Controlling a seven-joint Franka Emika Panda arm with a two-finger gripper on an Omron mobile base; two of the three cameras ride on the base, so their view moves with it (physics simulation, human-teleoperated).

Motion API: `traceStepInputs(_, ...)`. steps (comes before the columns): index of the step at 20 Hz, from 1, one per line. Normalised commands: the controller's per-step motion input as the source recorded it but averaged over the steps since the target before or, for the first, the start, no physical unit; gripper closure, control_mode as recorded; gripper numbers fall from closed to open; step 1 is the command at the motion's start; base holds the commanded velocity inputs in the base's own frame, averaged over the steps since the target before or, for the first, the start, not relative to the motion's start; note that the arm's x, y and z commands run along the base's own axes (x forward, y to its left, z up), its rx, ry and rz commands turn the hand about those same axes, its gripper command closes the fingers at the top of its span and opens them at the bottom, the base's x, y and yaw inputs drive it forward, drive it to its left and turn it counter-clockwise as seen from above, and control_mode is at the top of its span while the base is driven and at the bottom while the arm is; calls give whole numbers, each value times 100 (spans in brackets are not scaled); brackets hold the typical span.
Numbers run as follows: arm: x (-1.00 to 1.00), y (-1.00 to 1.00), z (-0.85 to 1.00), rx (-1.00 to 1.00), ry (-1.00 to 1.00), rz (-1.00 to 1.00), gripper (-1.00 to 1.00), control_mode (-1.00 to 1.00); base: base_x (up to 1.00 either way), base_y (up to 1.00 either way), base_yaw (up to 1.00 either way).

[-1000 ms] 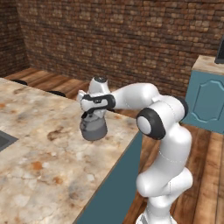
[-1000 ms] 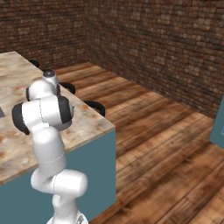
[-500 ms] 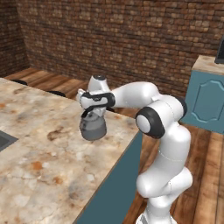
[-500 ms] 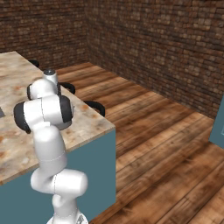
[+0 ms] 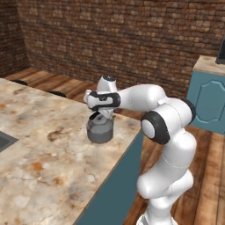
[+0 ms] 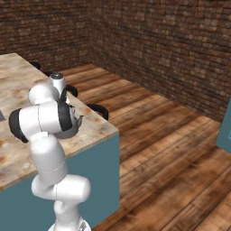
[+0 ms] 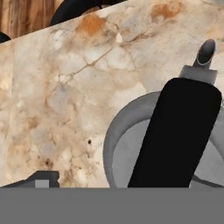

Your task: The kettle is done boiling. Turn off the stove, then wait for 300 timesteps before moving the kettle to the dining table.

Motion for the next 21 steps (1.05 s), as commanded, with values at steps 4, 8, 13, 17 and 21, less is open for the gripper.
traceStepInputs(4, -13, -18, 25, 0, 4, 0, -100, -100, 0, 0, 0)
traceStepInputs(8, 0, 0, 1, -1, 6, 0, -100, -100, 0, 0, 0)
traceStepInputs(13, 0, 1, -20, 0, 0, 0, -100, -100, 0, 0, 0)
traceStepInputs(17, -2, 0, -29, 0, 4, 0, -100, -100, 0, 0, 0)
traceStepInputs(21, -12, -1, -35, 0, 7, 0, -100, -100, 0, 0, 0)
